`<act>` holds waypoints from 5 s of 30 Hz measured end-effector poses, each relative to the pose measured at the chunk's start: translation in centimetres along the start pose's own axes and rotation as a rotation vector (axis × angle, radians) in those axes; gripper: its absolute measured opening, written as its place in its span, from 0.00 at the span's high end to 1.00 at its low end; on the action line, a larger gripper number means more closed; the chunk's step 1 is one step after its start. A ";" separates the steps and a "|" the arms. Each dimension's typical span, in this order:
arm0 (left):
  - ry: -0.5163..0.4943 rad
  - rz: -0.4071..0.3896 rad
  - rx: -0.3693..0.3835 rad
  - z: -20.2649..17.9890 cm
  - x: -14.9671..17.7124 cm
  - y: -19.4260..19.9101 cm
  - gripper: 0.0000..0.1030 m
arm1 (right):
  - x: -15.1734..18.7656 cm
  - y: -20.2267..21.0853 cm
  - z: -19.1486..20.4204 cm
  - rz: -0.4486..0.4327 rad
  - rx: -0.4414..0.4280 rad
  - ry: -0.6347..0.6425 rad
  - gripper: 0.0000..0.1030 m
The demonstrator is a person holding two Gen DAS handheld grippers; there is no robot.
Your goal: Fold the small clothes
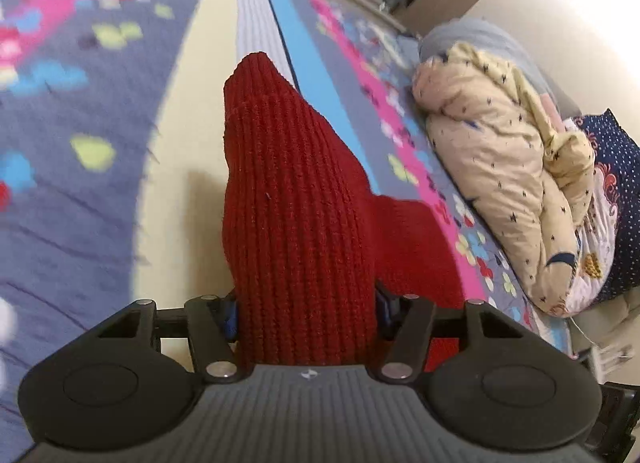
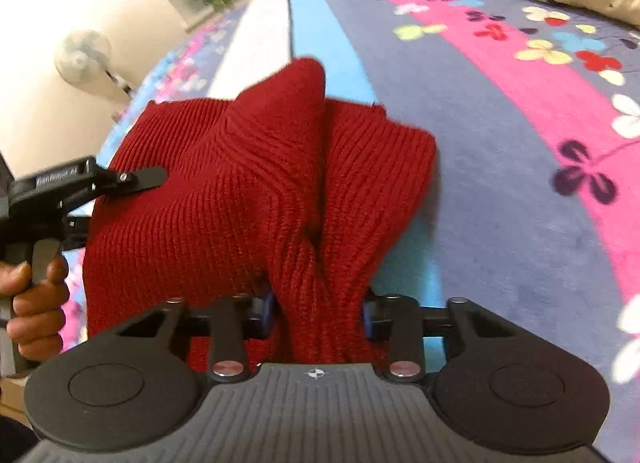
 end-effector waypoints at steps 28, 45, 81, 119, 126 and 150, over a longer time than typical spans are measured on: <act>-0.314 -0.041 -0.353 6.9 9.5 12.2 0.29 | 5.2 -4.9 11.7 0.096 -0.097 0.319 0.67; -0.398 -0.195 -0.431 -1.7 14.6 22.4 0.12 | 8.8 2.0 11.5 -0.037 0.071 0.401 0.53; -0.261 -0.264 -0.551 -4.6 21.8 25.5 0.11 | 14.6 10.0 13.3 -0.289 0.127 0.431 0.08; -0.248 -0.245 -0.556 -4.1 22.0 25.2 0.11 | 14.9 9.9 13.4 -0.267 0.124 0.461 0.08; -0.246 -0.243 -0.557 -4.1 22.0 25.2 0.11 | 14.9 9.9 13.4 -0.267 0.124 0.460 0.08; -0.236 -0.237 -0.558 -4.1 22.1 25.1 0.11 | 15.0 9.8 13.2 -0.263 0.125 0.458 0.08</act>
Point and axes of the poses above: each gripper's, at about its wrist camera, not at the fingertips, and y roughly against the way its jaws point, z to its left, x to its underside, the point moved 4 cm from there along -y, roughly the way its jaws point, and after that the axes turned 7 degrees about -y, right-handed, at the moved point
